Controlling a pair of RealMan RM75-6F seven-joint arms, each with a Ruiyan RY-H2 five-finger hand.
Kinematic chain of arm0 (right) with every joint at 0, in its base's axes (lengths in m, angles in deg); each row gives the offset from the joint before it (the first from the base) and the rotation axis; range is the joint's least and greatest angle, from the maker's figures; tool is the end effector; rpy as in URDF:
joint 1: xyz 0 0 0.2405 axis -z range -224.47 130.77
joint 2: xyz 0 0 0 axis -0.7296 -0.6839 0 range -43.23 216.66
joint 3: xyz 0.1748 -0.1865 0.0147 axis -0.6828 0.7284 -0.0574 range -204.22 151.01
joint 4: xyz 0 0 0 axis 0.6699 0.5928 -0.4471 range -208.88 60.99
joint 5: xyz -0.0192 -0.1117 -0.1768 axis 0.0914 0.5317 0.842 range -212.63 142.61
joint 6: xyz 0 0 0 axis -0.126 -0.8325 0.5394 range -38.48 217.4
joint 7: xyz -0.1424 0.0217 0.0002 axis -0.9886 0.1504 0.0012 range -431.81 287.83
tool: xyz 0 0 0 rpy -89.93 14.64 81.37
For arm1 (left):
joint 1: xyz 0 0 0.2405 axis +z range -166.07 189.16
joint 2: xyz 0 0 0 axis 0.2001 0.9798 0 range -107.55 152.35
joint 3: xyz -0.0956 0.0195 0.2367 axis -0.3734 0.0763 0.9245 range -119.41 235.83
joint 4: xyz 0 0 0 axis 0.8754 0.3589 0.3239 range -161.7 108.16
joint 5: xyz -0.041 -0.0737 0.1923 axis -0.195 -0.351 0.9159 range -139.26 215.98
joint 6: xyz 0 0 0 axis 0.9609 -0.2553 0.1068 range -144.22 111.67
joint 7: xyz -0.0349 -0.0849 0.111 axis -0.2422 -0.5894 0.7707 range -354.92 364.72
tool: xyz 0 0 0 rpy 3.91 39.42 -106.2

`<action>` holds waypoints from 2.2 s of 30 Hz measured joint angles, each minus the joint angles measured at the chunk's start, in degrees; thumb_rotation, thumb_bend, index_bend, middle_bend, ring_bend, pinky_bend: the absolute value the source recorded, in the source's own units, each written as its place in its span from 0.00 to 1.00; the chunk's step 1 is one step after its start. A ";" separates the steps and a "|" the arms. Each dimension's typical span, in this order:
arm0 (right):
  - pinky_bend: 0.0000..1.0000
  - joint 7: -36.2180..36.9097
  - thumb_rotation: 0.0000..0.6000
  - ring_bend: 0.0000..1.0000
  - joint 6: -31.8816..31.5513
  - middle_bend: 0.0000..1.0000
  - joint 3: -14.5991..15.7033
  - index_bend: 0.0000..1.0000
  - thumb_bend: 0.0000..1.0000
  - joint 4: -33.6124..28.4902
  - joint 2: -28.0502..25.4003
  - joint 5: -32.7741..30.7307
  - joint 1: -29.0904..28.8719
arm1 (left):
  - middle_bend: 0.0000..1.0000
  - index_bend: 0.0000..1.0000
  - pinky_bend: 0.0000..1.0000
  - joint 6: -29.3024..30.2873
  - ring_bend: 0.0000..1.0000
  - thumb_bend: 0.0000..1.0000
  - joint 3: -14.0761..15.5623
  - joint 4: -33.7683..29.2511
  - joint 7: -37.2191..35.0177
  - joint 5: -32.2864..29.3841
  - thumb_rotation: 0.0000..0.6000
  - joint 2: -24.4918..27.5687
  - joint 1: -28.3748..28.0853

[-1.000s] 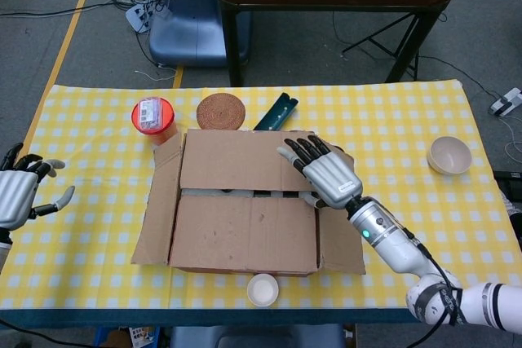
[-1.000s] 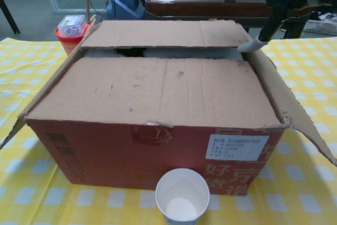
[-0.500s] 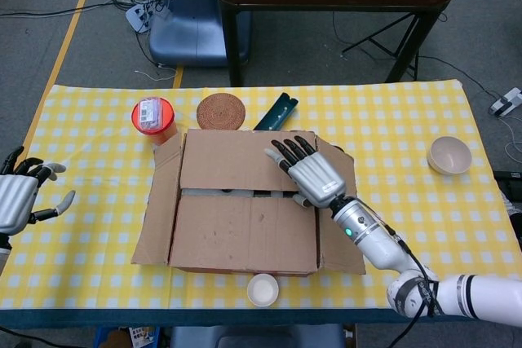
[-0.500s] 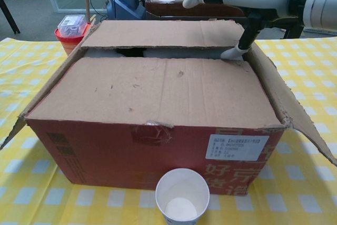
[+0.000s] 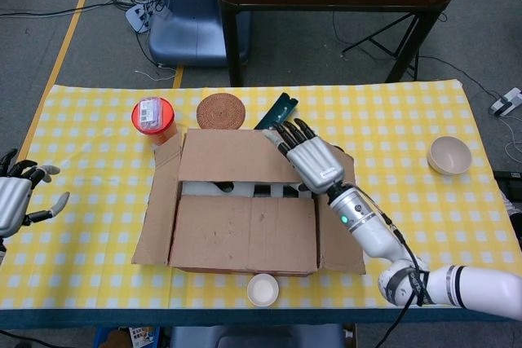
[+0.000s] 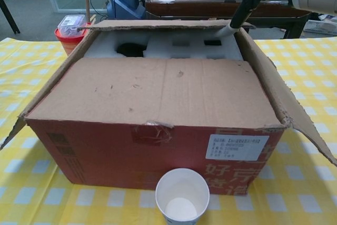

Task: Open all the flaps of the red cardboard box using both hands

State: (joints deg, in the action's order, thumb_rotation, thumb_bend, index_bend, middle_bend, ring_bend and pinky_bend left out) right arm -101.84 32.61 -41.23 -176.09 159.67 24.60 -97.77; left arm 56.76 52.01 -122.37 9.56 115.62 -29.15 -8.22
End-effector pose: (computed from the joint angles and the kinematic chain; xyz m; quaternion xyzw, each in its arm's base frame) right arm -0.0655 -0.3587 0.0673 0.7681 -0.2599 0.4069 0.4206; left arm -0.2776 0.2707 0.2170 -0.6552 -0.3097 -0.3370 0.6010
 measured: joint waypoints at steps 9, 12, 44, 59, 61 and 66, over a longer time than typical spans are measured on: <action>0.00 4.16 1.00 0.00 -1.29 0.00 -4.56 0.00 0.21 0.73 -2.51 -1.15 -0.66 | 0.42 0.40 0.00 -0.63 0.22 0.33 0.19 -0.25 0.94 0.49 0.26 0.02 0.07; 0.00 5.30 1.00 0.00 -1.34 0.00 -5.86 0.00 0.21 2.04 -2.94 -2.23 -1.16 | 0.42 0.40 0.00 -0.48 0.22 0.33 0.02 -0.48 1.06 0.50 0.26 0.08 0.13; 0.00 2.05 1.00 0.00 6.84 0.00 -8.15 0.00 0.21 28.63 4.39 -22.71 -12.50 | 0.42 0.41 0.00 -1.32 0.22 0.33 0.71 -0.92 0.90 2.43 0.36 1.36 0.82; 0.05 5.74 1.00 0.08 5.30 0.18 -3.89 0.04 0.58 5.15 -7.13 -13.29 -4.98 | 0.42 0.42 0.00 -0.78 0.22 0.33 0.49 0.41 -1.14 3.47 0.36 0.19 0.86; 0.12 7.09 1.00 0.12 5.24 0.20 -2.79 0.08 0.66 1.25 -9.40 -10.51 -3.27 | 0.42 0.42 0.00 -0.82 0.22 0.33 0.49 0.23 -1.00 3.45 0.37 0.25 0.87; 0.16 11.04 1.00 0.17 5.85 0.26 -0.57 0.20 0.86 -5.23 -13.94 -4.93 0.07 | 0.41 0.42 0.00 -0.91 0.22 0.33 0.50 -0.64 -0.79 3.63 0.38 0.55 0.84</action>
State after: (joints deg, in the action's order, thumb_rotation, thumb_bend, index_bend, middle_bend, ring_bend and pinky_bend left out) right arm -90.80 38.46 -41.80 -181.32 145.73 19.67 -97.70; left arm 55.85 52.51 -123.01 8.77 119.25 -28.61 -7.38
